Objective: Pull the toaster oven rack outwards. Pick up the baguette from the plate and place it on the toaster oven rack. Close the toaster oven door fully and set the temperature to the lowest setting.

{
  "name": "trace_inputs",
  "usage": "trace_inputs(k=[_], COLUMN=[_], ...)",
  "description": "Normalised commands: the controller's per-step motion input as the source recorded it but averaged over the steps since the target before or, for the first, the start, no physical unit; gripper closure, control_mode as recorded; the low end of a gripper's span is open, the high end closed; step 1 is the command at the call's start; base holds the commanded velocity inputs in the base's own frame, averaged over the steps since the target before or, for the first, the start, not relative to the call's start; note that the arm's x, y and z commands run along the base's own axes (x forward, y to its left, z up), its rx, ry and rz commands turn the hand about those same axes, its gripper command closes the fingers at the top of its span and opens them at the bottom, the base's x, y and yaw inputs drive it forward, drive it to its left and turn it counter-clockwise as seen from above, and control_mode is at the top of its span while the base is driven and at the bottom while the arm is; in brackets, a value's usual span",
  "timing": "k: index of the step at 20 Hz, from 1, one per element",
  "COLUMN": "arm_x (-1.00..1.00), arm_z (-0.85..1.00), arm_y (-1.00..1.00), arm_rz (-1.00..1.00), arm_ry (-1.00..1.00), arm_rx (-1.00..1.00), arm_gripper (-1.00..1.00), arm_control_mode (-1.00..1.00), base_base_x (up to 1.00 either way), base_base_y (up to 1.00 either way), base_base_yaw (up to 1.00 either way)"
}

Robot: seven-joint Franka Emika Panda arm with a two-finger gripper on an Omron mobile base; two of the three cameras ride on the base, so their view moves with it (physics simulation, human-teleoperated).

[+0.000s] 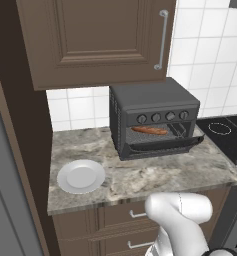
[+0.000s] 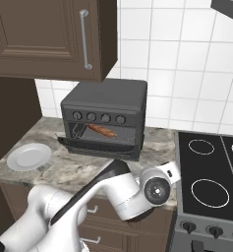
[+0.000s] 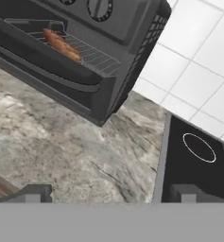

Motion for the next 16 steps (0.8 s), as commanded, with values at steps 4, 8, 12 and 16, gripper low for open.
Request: trace_inputs(k=[4, 8, 12, 16], arm_x=[0.00, 0.00, 0.01, 0.15], arm_z=[-0.05, -0.10, -0.10, -0.01], arm_y=[0.47, 0.50, 0.56, 0.46], arm_rz=[0.10, 0.11, 0.12, 0.10], arm_ry=[0.00, 0.00, 0.00, 0.00], arm_rx=[0.14, 0.20, 0.12, 0.16], arm_gripper=[-1.00, -1.00, -1.00, -1.00], arm_control_mode=[-1.00, -1.00, -1.00, -1.00], base_base_x=[0.00, 0.00, 0.00, 0.00], base_base_y=[0.00, 0.00, 0.00, 0.00], base_base_yaw=[0.00, 0.00, 0.00, 0.00])
